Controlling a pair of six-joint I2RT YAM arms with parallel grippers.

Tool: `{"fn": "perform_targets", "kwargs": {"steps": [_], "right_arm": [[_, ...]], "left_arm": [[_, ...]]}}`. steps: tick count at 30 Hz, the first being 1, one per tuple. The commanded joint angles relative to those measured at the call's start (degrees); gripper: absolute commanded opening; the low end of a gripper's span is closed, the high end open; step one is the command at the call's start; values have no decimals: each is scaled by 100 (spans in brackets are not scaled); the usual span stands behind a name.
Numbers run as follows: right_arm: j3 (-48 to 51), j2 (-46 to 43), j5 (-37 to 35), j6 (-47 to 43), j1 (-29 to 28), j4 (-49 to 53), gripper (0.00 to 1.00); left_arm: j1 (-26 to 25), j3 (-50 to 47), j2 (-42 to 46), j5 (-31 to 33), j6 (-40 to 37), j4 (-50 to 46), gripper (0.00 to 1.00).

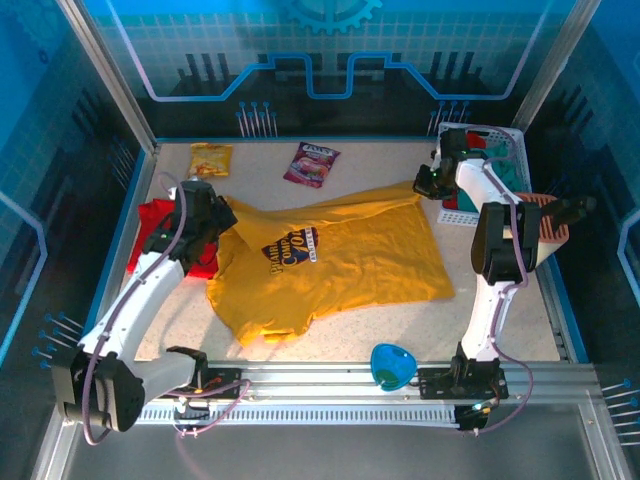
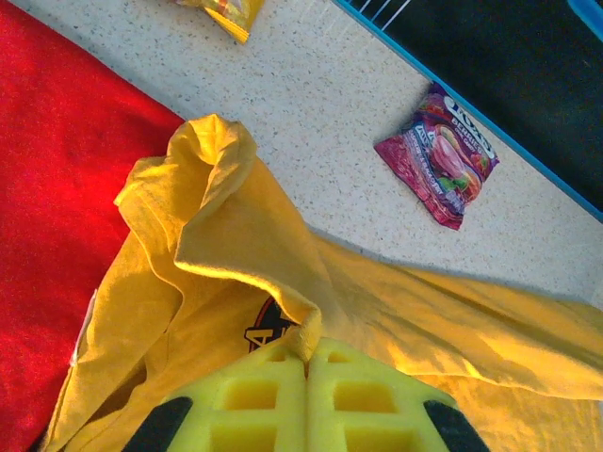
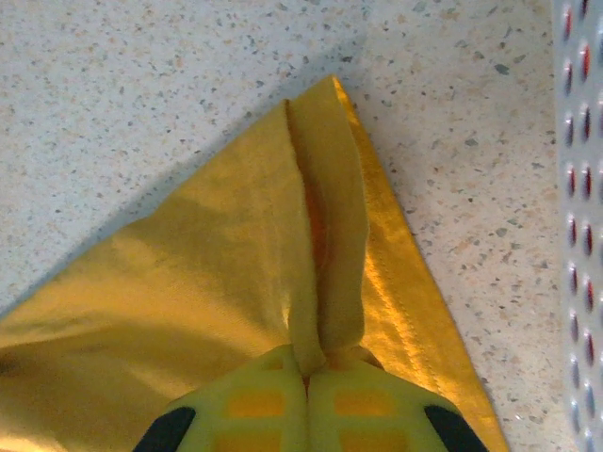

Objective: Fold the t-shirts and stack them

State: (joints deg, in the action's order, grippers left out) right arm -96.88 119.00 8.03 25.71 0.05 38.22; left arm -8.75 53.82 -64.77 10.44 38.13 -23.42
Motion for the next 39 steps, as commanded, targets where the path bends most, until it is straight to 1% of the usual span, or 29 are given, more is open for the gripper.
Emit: {"fn": "perform_targets", "kwargs": {"steps": [1, 9, 10, 12, 15, 17, 23, 33, 39], "right_arm": [[-165, 141, -320, -140, -89, 317, 1], [-122, 137, -417, -126, -151, 406, 15], [-129, 147, -400, -142, -156, 421, 19], [-150, 159, -410, -155, -171, 478, 35], [-75, 100, -434, -146, -188, 429, 53], [-57, 71, -446, -191, -227, 406, 60], [63, 31, -474, -246, -449, 299, 64], [480, -93, -407, -300, -771, -42, 66], [737, -310, -432, -269, -894, -138, 66]], "left_arm": [[-38, -163, 148, 165, 190, -244, 0], [-56, -378, 267, 156, 308, -315, 0], [-56, -390, 263, 132, 339, -315, 0], [-67, -394, 248, 99, 362, -361, 0], [-91, -452, 289, 132, 375, -419, 0], [-100, -523, 324, 126, 412, -416, 0], [-140, -666, 384, 81, 494, -412, 0], [-153, -751, 457, 99, 498, -580, 0], [-148, -1110, 570, 176, 538, -715, 0]]}}
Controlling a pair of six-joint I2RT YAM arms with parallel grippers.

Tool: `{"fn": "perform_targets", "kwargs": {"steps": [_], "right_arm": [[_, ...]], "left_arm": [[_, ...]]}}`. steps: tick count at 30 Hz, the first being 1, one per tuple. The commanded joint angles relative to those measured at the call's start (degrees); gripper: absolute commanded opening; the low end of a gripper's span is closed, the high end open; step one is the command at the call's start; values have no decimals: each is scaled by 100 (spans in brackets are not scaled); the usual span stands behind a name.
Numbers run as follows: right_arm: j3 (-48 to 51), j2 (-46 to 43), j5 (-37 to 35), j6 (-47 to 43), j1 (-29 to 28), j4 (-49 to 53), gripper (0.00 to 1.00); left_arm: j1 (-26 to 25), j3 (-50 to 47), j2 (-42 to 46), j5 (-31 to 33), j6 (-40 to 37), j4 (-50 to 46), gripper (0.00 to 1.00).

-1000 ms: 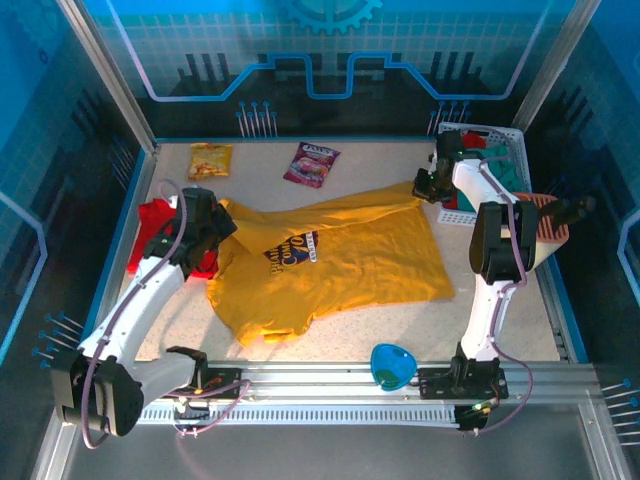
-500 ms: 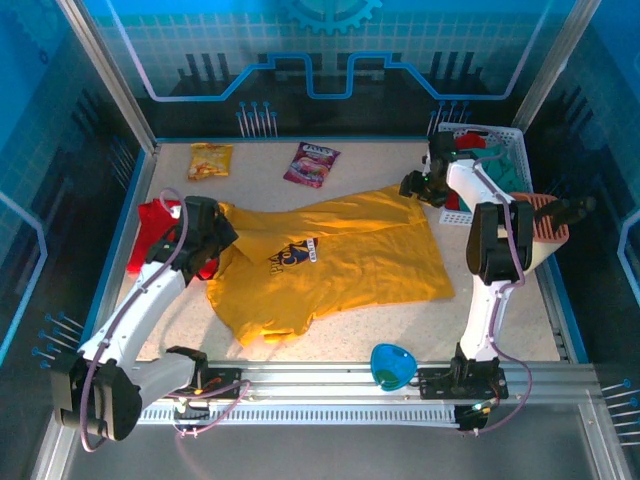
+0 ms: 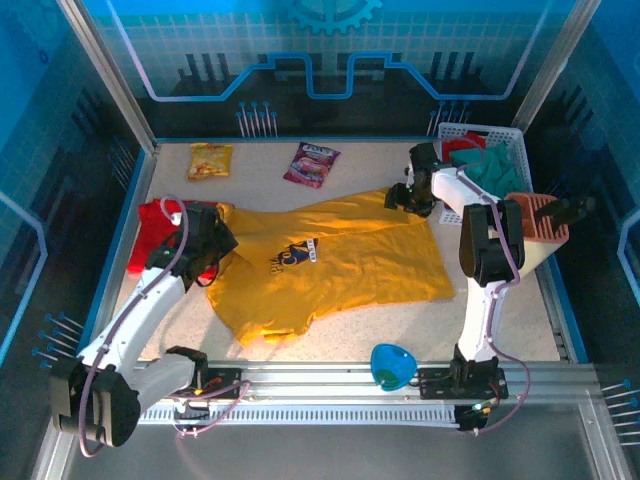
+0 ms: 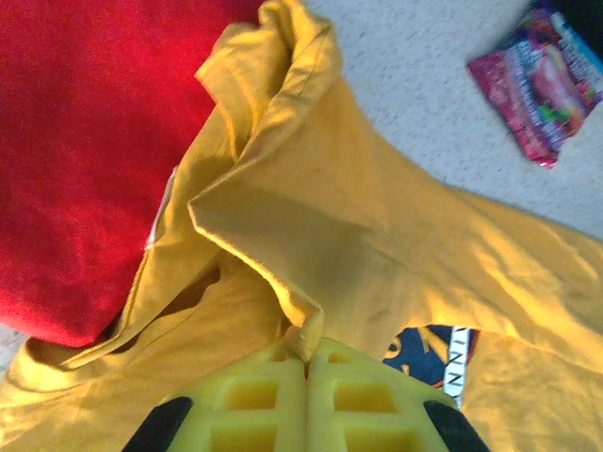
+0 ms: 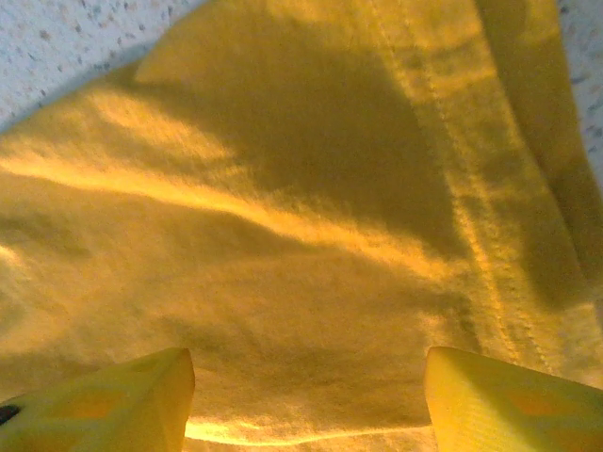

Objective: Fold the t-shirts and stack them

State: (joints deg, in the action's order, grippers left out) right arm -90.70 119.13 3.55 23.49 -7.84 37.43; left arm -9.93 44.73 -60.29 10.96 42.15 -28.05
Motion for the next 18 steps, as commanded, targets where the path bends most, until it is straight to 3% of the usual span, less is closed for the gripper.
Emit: {"fn": "perform_targets", "kwargs": {"steps": [1, 2, 5, 8, 12, 15, 18], "right_arm": [[164, -361, 6, -42, -121, -73, 66], [215, -405, 5, -37, -140, -87, 67], [357, -578, 13, -22, -191, -125, 66], [472, -782, 40, -20, -257, -139, 67], [639, -1119, 11, -72, -341, -73, 67], [853, -1443, 4, -67, -385, -83, 67], [1093, -1716, 64, -36, -391, -121, 68]], "left_arm": [[-37, -275, 139, 149, 148, -274, 0], [-35, -381, 149, 169, 161, -280, 0], [-35, -623, 108, 360, 138, -307, 32], [-35, -597, -74, 593, -1, -455, 47], [-100, -9, -499, 681, -378, -968, 47], [-600, 657, -1046, 880, -900, -1262, 45], [-1142, 1057, -1626, 787, -1299, -1129, 36]]}}
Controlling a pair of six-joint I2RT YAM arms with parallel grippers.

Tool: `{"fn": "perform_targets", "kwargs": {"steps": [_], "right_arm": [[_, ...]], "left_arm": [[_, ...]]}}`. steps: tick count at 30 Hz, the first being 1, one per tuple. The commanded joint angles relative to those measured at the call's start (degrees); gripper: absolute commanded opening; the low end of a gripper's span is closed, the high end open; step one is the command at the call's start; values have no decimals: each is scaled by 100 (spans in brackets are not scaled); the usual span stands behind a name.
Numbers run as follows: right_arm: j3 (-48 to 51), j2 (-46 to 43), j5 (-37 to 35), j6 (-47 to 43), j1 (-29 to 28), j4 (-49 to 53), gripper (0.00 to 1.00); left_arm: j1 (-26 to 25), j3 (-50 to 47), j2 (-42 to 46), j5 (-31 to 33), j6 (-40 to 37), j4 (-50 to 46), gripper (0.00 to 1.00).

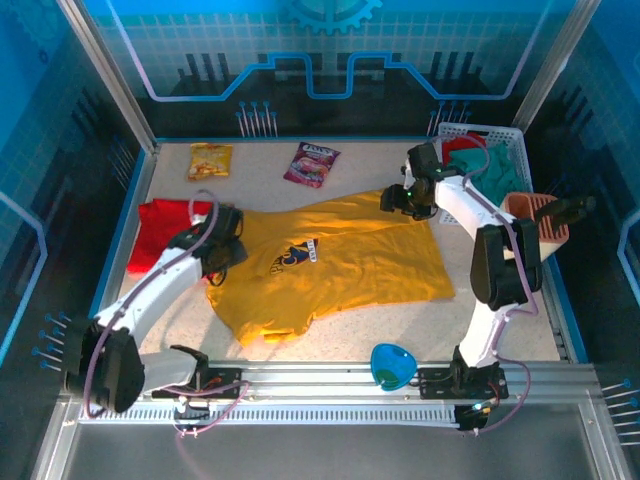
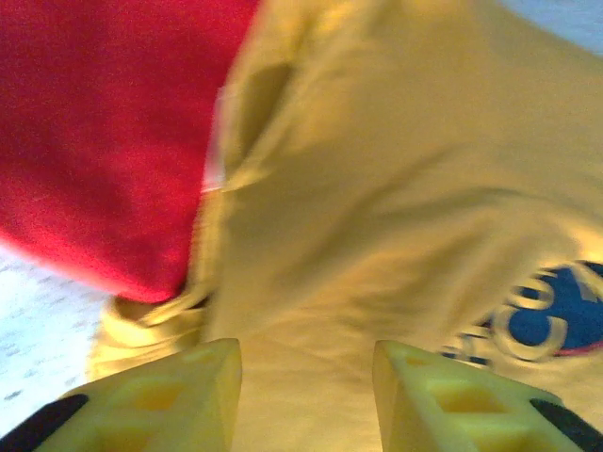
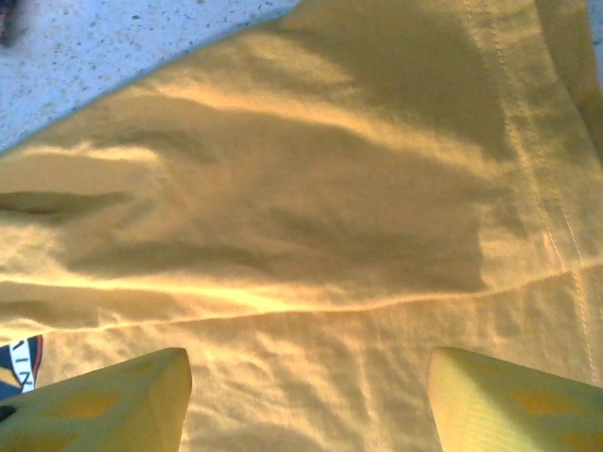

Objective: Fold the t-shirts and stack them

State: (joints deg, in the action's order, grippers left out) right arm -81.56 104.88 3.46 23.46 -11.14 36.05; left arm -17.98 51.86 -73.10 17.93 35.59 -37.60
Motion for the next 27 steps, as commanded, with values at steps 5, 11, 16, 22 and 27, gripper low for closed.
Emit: {"fn": "perform_targets", "kwargs": {"steps": [5, 11, 16, 22, 27], "right_arm": [[499, -677, 80, -31, -58, 26, 68], [828, -907, 177, -37, -56, -16, 68], [1005, -902, 296, -6, -49, -121, 68], [1037, -840, 392, 14, -47, -160, 68], [1024, -820, 366, -22, -38, -134, 68]], "left_arm": [[-877, 845, -1438, -35, -971, -96, 19], [-1208, 1028, -2427, 339, -1137, 5, 15], [-1208, 1024, -2796, 696, -1106, 71, 14], [-1211, 1002, -2916, 662, -1046, 173, 18], [-1239, 1000, -2869, 466, -971, 158, 23]]}}
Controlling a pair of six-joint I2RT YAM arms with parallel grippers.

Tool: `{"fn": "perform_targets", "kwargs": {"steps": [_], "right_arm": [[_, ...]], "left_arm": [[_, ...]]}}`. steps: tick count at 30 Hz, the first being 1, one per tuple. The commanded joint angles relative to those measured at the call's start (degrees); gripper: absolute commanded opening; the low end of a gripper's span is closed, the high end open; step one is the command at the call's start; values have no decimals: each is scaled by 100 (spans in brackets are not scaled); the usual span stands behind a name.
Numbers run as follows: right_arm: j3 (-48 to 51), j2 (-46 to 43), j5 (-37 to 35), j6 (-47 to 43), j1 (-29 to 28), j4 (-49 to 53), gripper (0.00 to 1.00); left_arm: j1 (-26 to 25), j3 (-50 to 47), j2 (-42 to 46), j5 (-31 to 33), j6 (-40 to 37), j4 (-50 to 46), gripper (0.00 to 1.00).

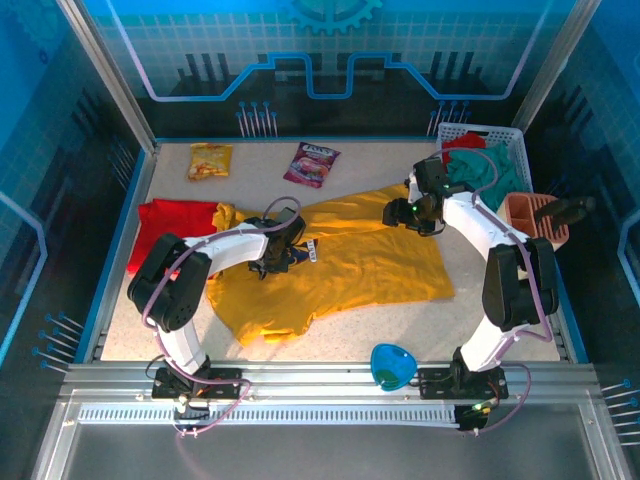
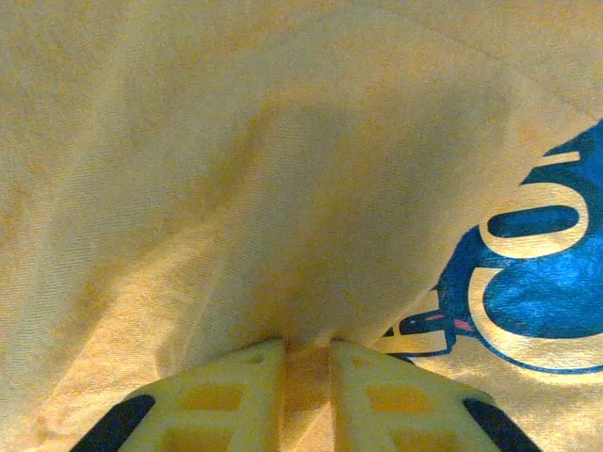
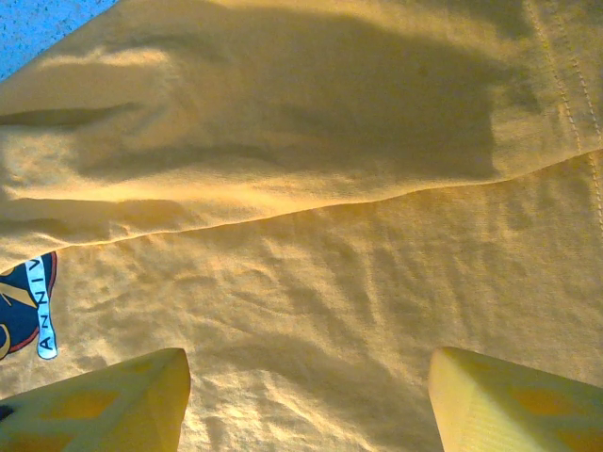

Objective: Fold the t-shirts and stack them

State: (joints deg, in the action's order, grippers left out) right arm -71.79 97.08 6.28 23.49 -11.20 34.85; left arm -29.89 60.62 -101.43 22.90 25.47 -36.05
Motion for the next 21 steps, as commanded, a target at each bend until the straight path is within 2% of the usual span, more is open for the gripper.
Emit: {"fn": "perform_targets", "kwargs": {"steps": [1, 6, 14, 21], "right_arm": [[51, -45, 84, -25, -32, -15, 68], [60, -7, 116, -13, -31, -42, 68], [8, 32, 128, -19, -34, -15, 68], [25, 40, 145, -20, -28, -21, 67]], "left_arm": [[-60, 110, 22, -68, 74, -5, 23], [-122, -5, 224, -132, 203, 127, 24], [-121, 90, -219, 62, 247, 28, 24], [-121, 90, -299, 361, 285, 21, 18]]}}
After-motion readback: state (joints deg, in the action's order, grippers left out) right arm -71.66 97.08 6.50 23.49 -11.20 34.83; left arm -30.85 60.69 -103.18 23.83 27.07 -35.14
